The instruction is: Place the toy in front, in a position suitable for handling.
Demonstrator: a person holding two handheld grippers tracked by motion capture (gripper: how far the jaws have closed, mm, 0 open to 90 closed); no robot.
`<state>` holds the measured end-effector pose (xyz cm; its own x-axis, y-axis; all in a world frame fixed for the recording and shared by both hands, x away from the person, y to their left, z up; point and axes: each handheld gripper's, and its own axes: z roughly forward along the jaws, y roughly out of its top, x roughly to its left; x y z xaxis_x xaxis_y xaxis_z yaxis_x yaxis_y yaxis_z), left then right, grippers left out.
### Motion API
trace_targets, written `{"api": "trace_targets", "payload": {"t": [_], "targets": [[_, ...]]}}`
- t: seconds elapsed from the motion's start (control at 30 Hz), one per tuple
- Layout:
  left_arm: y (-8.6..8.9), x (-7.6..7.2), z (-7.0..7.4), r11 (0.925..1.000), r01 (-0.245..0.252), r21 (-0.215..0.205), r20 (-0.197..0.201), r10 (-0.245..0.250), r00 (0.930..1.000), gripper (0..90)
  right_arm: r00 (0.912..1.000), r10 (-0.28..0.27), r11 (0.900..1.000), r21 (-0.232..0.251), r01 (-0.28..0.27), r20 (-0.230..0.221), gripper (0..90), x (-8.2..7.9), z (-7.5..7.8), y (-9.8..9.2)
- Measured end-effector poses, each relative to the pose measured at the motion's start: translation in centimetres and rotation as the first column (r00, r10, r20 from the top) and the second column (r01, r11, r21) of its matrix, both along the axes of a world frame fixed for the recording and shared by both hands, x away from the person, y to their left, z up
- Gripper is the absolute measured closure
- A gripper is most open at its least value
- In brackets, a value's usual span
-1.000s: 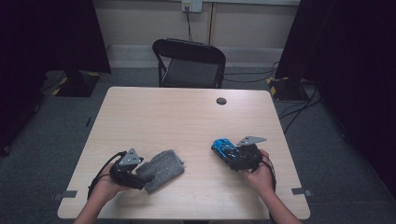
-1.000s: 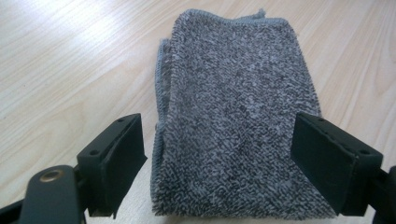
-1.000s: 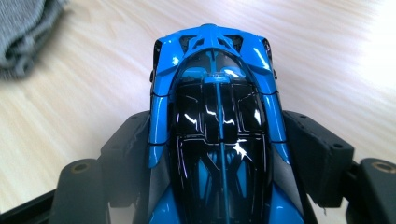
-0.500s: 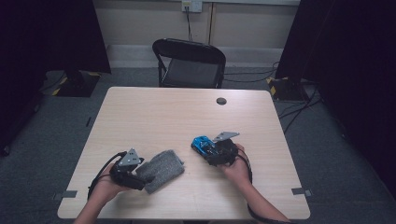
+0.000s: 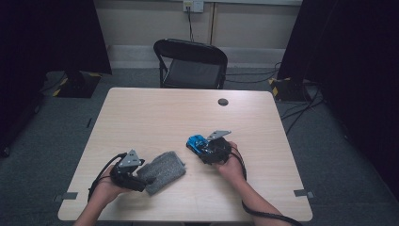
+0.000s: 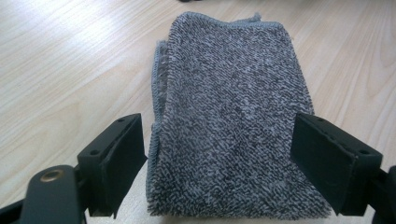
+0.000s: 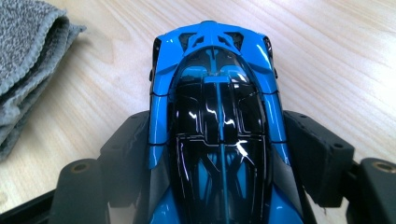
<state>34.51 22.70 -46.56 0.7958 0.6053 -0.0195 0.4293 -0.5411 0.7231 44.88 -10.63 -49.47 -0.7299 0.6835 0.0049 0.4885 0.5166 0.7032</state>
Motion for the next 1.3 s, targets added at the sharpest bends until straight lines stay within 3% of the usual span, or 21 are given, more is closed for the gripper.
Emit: {"api": "trace_targets", "payload": {"t": [0.47,0.6,0.73,0.9,1.0,1.3], "targets": [[0.0,0.0,0.0,1.0,0.004,0.0,-0.003,-0.004,1.0,17.2,0.9999,0.015,1.0,0.0,-0.015,-0.001,27.7,0.7,0.0,0.7],[0.1,0.0,0.0,1.0,0.0,-0.003,-0.004,0.0,1.0,17.2,0.9998,0.018,1.0,0.016,-0.018,0.005,27.9,0.8,-0.1,0.7],[0.1,0.0,-0.1,1.0,-0.004,-0.005,-0.004,0.004,1.0,17.2,0.9998,0.012,0.999,0.049,-0.011,-0.019,28.0,0.8,-0.1,0.5],[0.0,0.0,0.0,1.0,0.0,-0.005,-0.001,0.0,1.0,17.3,0.9993,0.034,0.999,0.042,-0.033,-0.017,27.9,0.2,-0.1,0.9],[0.0,0.0,0.0,1.0,-0.002,-0.004,0.0,0.002,1.0,17.4,0.9992,0.033,0.997,0.073,-0.031,-0.024,27.9,0.0,-0.2,0.7],[-0.1,0.0,0.1,1.0,0.005,-0.005,-0.003,-0.005,1.0,17.6,0.9983,0.057,0.997,0.044,-0.057,-0.003,27.7,-0.4,-0.3,1.3]]}}
